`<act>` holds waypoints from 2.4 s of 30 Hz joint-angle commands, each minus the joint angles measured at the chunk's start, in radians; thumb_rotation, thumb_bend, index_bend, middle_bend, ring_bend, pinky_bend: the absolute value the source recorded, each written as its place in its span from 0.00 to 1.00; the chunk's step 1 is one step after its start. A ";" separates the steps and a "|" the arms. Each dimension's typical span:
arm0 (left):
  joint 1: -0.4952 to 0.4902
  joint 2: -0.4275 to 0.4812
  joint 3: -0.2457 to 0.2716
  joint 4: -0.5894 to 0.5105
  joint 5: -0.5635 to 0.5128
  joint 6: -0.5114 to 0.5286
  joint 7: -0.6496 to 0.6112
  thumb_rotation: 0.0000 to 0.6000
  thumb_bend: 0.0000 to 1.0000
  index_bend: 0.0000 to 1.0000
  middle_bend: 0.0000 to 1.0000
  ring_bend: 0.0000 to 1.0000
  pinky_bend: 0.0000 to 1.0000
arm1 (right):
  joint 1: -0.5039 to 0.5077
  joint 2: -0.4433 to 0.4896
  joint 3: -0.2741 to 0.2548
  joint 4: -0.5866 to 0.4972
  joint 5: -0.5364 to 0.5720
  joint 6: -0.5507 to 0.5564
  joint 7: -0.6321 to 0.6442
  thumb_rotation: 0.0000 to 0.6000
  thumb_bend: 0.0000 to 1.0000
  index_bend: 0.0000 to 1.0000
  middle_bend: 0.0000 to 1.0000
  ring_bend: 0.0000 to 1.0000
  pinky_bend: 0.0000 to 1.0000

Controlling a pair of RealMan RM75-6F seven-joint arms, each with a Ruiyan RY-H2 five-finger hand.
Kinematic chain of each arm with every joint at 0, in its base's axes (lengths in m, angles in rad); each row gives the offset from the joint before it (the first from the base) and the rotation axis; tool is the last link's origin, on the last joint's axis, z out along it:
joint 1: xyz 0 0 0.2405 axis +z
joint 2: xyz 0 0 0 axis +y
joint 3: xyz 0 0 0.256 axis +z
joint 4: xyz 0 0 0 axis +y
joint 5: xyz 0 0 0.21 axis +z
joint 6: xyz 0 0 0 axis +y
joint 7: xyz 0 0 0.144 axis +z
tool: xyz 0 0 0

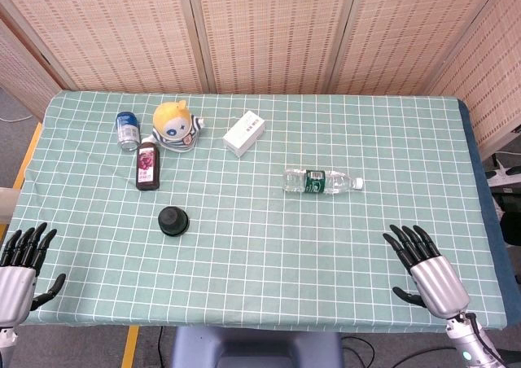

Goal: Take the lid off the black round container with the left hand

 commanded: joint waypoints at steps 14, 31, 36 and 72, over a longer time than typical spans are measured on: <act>-0.399 0.312 -0.034 -0.412 -0.010 -0.555 -0.451 1.00 0.32 0.00 0.00 0.00 0.02 | -0.006 0.020 -0.002 -0.021 -0.004 -0.001 0.024 1.00 0.00 0.00 0.00 0.00 0.00; -0.940 0.087 -0.079 -0.209 -0.710 -1.166 0.065 1.00 0.32 0.00 0.00 0.00 0.03 | 0.005 0.023 0.022 -0.036 0.060 -0.060 0.029 1.00 0.00 0.00 0.00 0.00 0.00; -1.027 0.043 -0.013 -0.143 -0.864 -1.189 0.138 1.00 0.32 0.00 0.00 0.00 0.05 | 0.006 0.018 0.029 -0.033 0.071 -0.066 0.023 1.00 0.00 0.00 0.00 0.00 0.00; -1.256 -0.049 0.266 -0.095 -1.178 -1.169 0.235 1.00 0.31 0.08 0.08 0.06 0.26 | 0.009 0.019 0.035 -0.027 0.078 -0.076 0.058 1.00 0.00 0.00 0.00 0.00 0.00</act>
